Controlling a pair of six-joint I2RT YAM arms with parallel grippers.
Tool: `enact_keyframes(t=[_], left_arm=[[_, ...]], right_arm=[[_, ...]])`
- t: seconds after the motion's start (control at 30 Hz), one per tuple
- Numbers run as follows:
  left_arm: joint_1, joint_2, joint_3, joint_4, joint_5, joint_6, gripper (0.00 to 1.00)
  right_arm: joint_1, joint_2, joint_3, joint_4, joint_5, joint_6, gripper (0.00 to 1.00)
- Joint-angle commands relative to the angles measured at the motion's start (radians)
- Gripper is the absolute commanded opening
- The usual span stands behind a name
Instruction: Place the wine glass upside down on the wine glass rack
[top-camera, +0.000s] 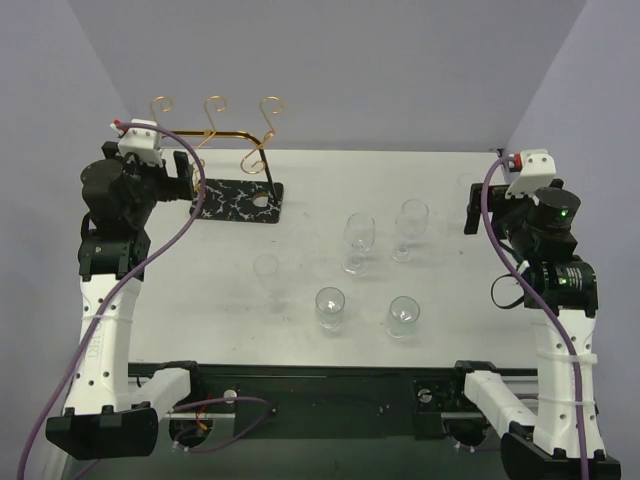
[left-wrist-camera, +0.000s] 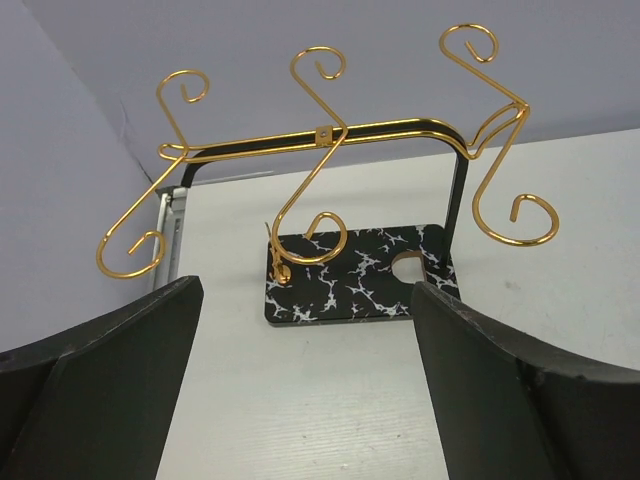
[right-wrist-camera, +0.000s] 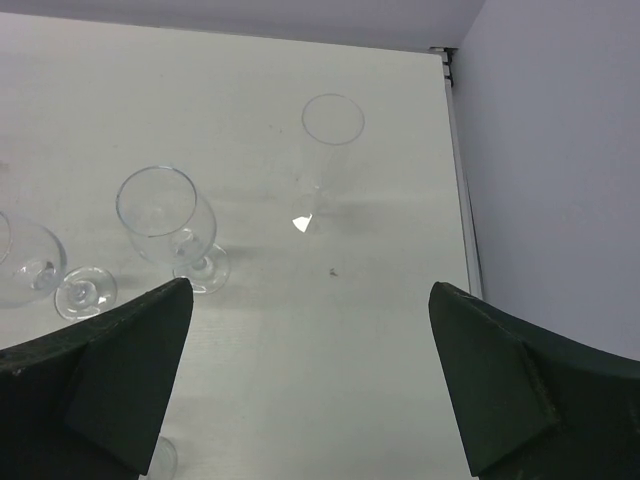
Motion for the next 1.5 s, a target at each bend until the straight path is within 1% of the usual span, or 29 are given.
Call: enact_keyframes(t=[0.0, 0.13, 0.23, 0.27, 0.37, 0.4, 0.43, 0.47, 0.53, 0.6, 0.7, 0.87, 0.97, 1.07, 1.1, 1.27, 1.47], left_arm=[[-0.002, -0.019, 0.03, 0.0, 0.029, 0.03, 0.97], [-0.008, -0.012, 0.054, -0.044, 0.05, 0.093, 0.97], [-0.011, 0.005, 0.09, -0.102, 0.043, 0.148, 0.97], [-0.008, 0.025, 0.123, -0.118, 0.012, 0.167, 0.97], [0.019, 0.132, 0.209, -0.252, -0.036, 0.208, 0.97], [0.03, 0.157, 0.246, -0.286, -0.028, 0.213, 0.97], [0.063, 0.2, 0.258, -0.306, -0.014, 0.208, 0.97], [0.076, 0.214, 0.283, -0.328, 0.027, 0.201, 0.97], [0.096, 0.261, 0.306, -0.337, 0.069, 0.182, 0.97], [0.099, 0.3, 0.332, -0.336, 0.078, 0.167, 0.97], [0.1, 0.379, 0.392, -0.348, 0.093, 0.103, 0.96], [0.094, 0.495, 0.515, -0.354, 0.124, 0.021, 0.91], [0.088, 0.579, 0.587, -0.362, 0.135, -0.005, 0.86], [0.061, 0.652, 0.648, -0.391, 0.132, -0.001, 0.83], [0.053, 0.666, 0.666, -0.398, 0.124, 0.006, 0.8], [0.005, 0.728, 0.7, -0.408, 0.064, 0.027, 0.73], [-0.025, 0.778, 0.714, -0.402, 0.027, 0.033, 0.7]], right_arm=[[0.008, -0.008, 0.031, 0.003, -0.021, -0.016, 1.0], [0.018, -0.009, 0.033, -0.006, -0.022, -0.043, 1.0], [0.063, -0.008, 0.03, -0.015, -0.022, -0.063, 1.0], [0.074, -0.006, 0.027, -0.015, -0.019, -0.069, 1.0], [0.087, -0.009, 0.017, -0.021, -0.019, -0.076, 1.0], [0.089, -0.009, 0.011, -0.021, -0.027, -0.076, 1.0], [0.089, -0.008, 0.008, -0.021, -0.031, -0.076, 1.0], [0.089, -0.002, 0.005, -0.021, -0.048, -0.076, 1.0], [0.092, 0.008, 0.002, -0.021, -0.066, -0.074, 1.0], [0.092, 0.02, 0.0, -0.021, -0.082, -0.066, 1.0], [0.092, 0.028, 0.005, -0.026, -0.091, -0.057, 1.0], [0.092, 0.022, 0.003, -0.033, -0.103, -0.053, 1.0], [0.092, 0.009, -0.004, -0.037, -0.108, -0.053, 1.0], [0.092, -0.001, -0.009, -0.037, -0.103, -0.057, 1.0], [0.092, -0.003, -0.01, -0.037, -0.1, -0.059, 1.0], [0.092, -0.017, -0.02, -0.038, -0.094, -0.06, 1.0], [0.091, -0.029, -0.032, -0.038, -0.094, -0.063, 1.0]])
